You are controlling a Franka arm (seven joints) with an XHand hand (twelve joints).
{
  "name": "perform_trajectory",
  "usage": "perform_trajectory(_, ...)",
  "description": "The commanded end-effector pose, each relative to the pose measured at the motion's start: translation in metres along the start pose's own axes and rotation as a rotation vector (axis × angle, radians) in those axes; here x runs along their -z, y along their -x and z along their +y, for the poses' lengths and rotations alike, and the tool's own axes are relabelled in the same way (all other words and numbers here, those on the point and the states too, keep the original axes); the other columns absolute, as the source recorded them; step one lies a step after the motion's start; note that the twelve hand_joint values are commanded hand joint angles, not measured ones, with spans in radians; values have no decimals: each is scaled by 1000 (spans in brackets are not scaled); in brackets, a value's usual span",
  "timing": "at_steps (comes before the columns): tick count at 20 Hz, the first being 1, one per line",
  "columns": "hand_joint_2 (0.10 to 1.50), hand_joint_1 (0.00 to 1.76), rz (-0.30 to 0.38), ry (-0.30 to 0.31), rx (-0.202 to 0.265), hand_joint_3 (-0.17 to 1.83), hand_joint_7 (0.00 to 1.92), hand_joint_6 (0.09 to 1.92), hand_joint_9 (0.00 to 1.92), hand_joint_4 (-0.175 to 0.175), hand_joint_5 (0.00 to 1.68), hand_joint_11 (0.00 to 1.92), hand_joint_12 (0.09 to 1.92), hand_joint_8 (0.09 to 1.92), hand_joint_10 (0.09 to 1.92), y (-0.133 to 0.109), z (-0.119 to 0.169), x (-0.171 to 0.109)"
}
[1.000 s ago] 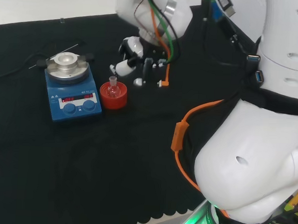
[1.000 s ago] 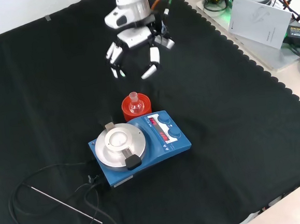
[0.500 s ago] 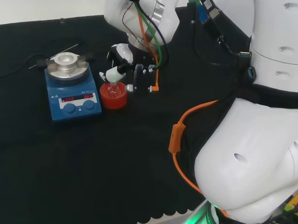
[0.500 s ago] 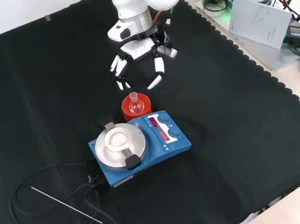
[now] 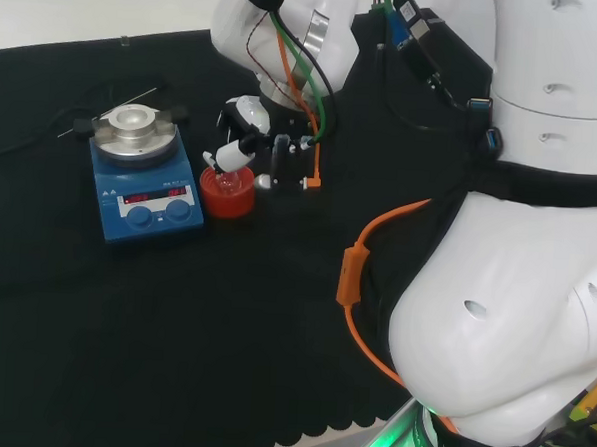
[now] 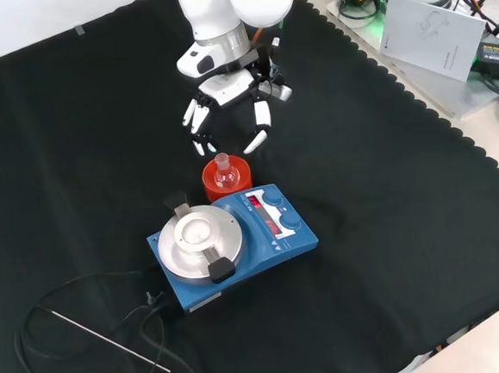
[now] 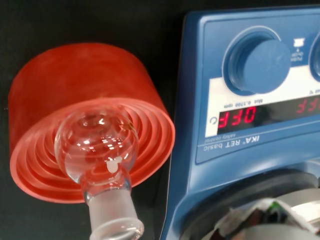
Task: Pick up the round-bottom flask.
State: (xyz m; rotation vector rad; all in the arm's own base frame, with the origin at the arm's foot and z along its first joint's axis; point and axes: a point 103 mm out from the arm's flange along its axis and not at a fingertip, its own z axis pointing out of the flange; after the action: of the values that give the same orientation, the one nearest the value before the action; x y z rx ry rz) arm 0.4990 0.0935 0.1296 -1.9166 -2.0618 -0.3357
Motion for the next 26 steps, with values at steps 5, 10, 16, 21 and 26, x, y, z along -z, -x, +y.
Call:
perform_trajectory(5, 454, 875, -7, -22, -9, 936, 873, 914, 850, -171, 538, 577, 1401, 939, 955, 18, 6, -14)
perform_trajectory(10, 449, 873, -7, -20, 1, 935, 862, 904, 844, -167, 515, 568, 1404, 937, 954, 23, 11, -13)
perform_trajectory(16, 441, 859, -7, -41, 12, 934, 837, 888, 822, -160, 469, 557, 1410, 935, 955, 29, 11, -18)
perform_trajectory(21, 440, 852, -4, -59, 14, 933, 824, 883, 809, -159, 447, 543, 1424, 946, 970, 35, 12, -25)
perform_trajectory(26, 438, 848, -2, -74, 14, 932, 818, 880, 803, -159, 439, 538, 1426, 949, 974, 34, 11, -30)
